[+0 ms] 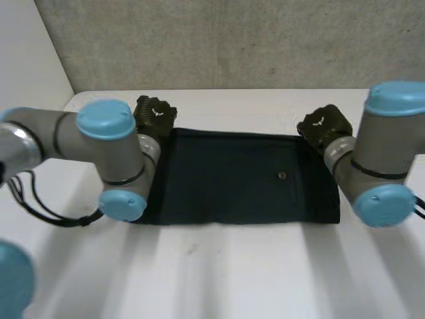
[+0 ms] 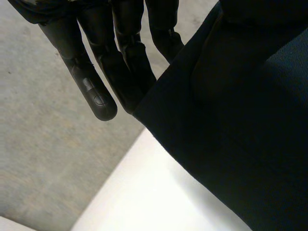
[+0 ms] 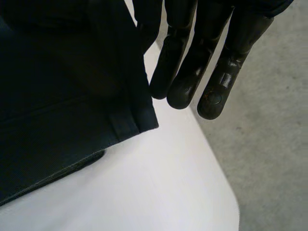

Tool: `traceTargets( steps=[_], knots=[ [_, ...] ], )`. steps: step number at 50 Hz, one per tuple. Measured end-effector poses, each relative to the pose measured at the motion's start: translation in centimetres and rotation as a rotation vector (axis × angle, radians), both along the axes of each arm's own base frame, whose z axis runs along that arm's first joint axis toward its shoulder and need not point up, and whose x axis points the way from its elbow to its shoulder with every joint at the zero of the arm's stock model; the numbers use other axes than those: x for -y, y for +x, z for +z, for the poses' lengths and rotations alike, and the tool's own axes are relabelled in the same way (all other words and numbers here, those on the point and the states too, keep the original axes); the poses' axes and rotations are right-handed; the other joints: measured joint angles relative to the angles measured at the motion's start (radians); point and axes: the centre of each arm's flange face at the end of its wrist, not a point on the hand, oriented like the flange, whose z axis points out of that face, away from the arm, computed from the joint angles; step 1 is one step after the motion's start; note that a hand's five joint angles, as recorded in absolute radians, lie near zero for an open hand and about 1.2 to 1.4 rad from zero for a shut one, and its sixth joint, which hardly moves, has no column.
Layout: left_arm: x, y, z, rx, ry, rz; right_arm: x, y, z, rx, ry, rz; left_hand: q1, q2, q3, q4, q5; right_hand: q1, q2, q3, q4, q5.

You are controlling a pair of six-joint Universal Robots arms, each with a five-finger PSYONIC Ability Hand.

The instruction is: Fold the shorts.

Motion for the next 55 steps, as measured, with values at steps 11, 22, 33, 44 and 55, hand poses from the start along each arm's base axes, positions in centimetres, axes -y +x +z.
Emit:
traceTargets(
  steps=[11,22,33,44,55],
  knots=[
    [2.1,-1.7,-3.4,-0.064,-0.129,-0.009,4.3,1.8,-4.4,0.017,-0.141,-0.003,-0.764,-0.695,-0.682,-0.705,-0.666,-0.676,-0.822,-0.801,-0.797,-0.724],
    [-2.7,-0.7,0.9,-0.164,-0.101,-0.067,0.3,-0.2,2.0,0.22,-0.074,-0.037,-0.961,-0.994,-0.979,-0.993,-0.925,-0.783,-0.965,-0.981,-0.955,-0.902],
    [-9.9,3.1,1.5,-0.275,0.23,-0.093,-5.5,-3.2,-0.7,0.273,0.327,-0.06,-0.961,-0.995,-0.979,-0.993,-0.925,-0.783,-0.965,-0.981,-0.955,-0.902],
    [-11.2,4.2,-0.3,-0.292,0.382,-0.047,-3.4,-4.1,-7.1,0.27,0.26,-0.089,-0.961,-0.995,-0.979,-0.993,-0.925,-0.239,-0.232,-0.245,-0.244,-0.25],
    [-11.6,4.3,0.6,-0.297,0.36,-0.053,-1.6,-6.6,-4.6,0.243,0.157,-0.145,-0.961,-0.995,-0.979,-0.993,-0.925,-0.15,-0.038,-0.029,-0.002,-0.051]
  ],
)
